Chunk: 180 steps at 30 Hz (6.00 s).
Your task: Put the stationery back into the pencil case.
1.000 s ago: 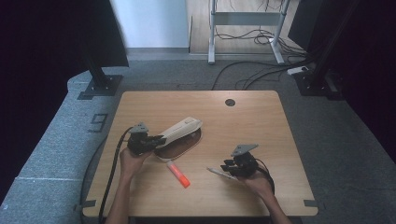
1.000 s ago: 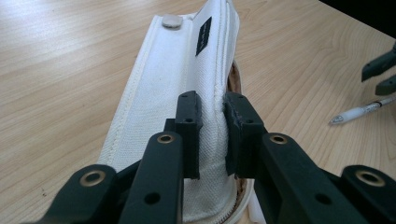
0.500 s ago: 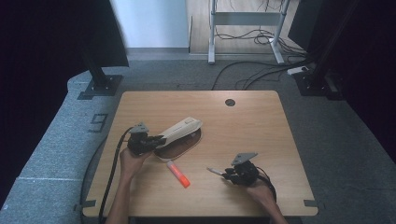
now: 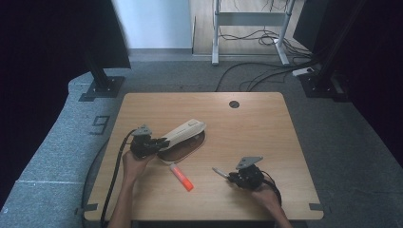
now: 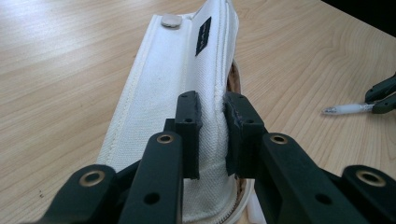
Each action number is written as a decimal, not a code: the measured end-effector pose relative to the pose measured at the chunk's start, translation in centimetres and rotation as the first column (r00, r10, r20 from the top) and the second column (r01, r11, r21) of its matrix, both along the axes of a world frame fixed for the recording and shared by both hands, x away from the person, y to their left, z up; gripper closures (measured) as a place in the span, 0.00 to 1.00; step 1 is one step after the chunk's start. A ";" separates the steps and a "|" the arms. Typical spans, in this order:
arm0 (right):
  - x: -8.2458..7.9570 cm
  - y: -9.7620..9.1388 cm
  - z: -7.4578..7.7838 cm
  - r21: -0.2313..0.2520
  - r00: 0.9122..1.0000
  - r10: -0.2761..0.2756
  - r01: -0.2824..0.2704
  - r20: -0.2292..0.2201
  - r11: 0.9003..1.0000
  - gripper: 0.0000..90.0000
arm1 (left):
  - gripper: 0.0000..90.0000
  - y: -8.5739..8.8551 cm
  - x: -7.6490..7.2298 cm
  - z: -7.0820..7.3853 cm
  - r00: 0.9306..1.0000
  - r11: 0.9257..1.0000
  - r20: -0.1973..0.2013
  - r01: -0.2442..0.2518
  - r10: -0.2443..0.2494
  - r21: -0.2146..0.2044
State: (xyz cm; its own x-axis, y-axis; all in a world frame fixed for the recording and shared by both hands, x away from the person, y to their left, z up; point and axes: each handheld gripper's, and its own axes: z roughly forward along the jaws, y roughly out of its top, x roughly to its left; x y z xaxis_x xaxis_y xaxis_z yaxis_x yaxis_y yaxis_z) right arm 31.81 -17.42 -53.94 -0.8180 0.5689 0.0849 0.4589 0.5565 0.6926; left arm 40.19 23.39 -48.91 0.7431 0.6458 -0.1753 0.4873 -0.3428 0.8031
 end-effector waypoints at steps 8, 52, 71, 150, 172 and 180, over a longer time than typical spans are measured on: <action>0.3 -0.4 1.1 0.021 1.000 -0.014 0.014 -0.003 1.000 0.87 | 0.85 0.0 0.0 0.0 1.000 1.000 0.002 0.001 -0.001 0.003; 7.7 3.6 6.2 0.036 0.999 -0.017 0.016 0.042 0.999 0.87 | 0.86 0.3 0.1 0.2 1.000 1.000 0.002 -0.003 0.003 -0.010; 10.4 7.1 5.3 -0.017 1.000 0.000 0.001 0.028 1.000 0.87 | 0.86 0.5 0.0 0.4 1.000 1.000 0.007 -0.010 0.011 -0.023; 11.4 12.3 2.3 0.005 0.997 0.070 -0.070 -0.011 0.998 0.79 | 0.85 0.2 0.0 0.3 1.000 1.000 0.001 0.013 -0.013 -0.020; 10.7 10.8 1.5 0.004 0.998 0.064 -0.064 -0.007 0.998 0.93 | 0.85 0.1 0.0 0.2 1.000 1.000 -0.006 0.014 -0.014 -0.020; 11.9 10.7 2.3 0.005 0.999 0.032 -0.032 0.029 0.999 0.93 | 0.85 0.1 0.0 0.2 1.000 1.000 -0.005 0.014 -0.014 -0.019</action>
State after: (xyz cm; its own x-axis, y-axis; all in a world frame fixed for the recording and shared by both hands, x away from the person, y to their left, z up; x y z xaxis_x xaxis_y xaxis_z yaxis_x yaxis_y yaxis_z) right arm 43.71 -6.71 -51.59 -0.8379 0.5421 0.0641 0.4207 0.5664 0.7087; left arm 40.19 23.49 -48.68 0.7509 0.6321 -0.1914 0.4872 -0.3345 0.8067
